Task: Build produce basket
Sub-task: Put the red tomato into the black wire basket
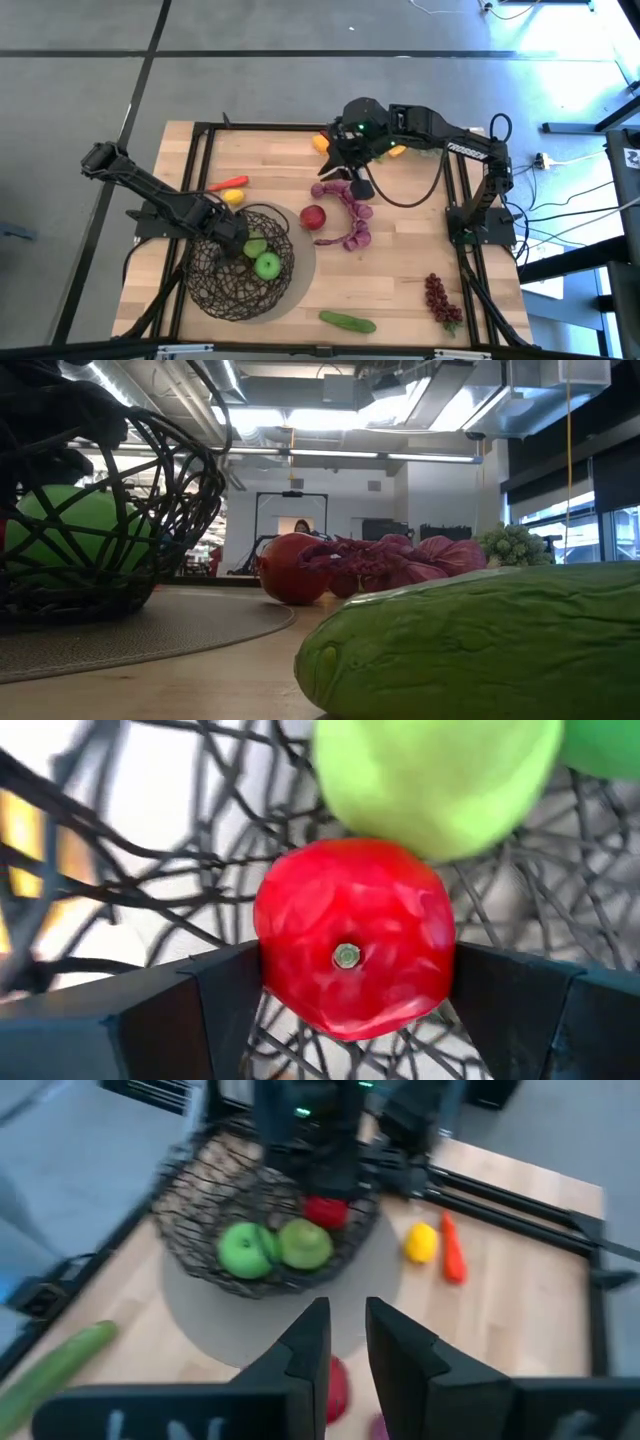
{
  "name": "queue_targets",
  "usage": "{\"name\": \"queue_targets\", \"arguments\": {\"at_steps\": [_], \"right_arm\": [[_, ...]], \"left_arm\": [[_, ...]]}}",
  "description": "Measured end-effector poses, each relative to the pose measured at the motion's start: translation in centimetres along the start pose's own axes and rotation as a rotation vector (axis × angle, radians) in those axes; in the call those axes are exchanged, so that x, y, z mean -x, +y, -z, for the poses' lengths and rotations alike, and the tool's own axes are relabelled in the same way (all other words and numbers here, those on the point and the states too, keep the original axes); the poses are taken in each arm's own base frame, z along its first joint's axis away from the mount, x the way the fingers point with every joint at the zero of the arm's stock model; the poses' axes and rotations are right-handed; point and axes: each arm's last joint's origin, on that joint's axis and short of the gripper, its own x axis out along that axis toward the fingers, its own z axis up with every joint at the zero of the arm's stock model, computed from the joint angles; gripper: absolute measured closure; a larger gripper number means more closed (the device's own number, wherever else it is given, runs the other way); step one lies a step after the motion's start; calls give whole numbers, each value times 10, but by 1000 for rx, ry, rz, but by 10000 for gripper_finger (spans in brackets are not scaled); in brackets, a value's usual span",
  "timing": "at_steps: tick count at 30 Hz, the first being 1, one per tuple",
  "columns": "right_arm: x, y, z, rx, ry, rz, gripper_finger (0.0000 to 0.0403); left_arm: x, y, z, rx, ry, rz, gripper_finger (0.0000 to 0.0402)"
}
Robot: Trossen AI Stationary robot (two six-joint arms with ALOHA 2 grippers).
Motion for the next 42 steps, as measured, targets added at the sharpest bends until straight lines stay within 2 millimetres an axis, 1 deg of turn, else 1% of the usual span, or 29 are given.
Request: {"name": "queue_targets", "arguments": {"at_steps": [3, 33, 42], "right_arm": [[0, 1, 0, 0, -8, -24, 338], [0, 0, 0, -3, -3, -11, 338], [0, 0, 0, -4, -3, -11, 338]], "left_arm": [[0, 1, 0, 2, -15, -17, 136], [0, 0, 0, -4, -5, -6, 136], [0, -2, 2, -3, 54, 60, 135]]}}
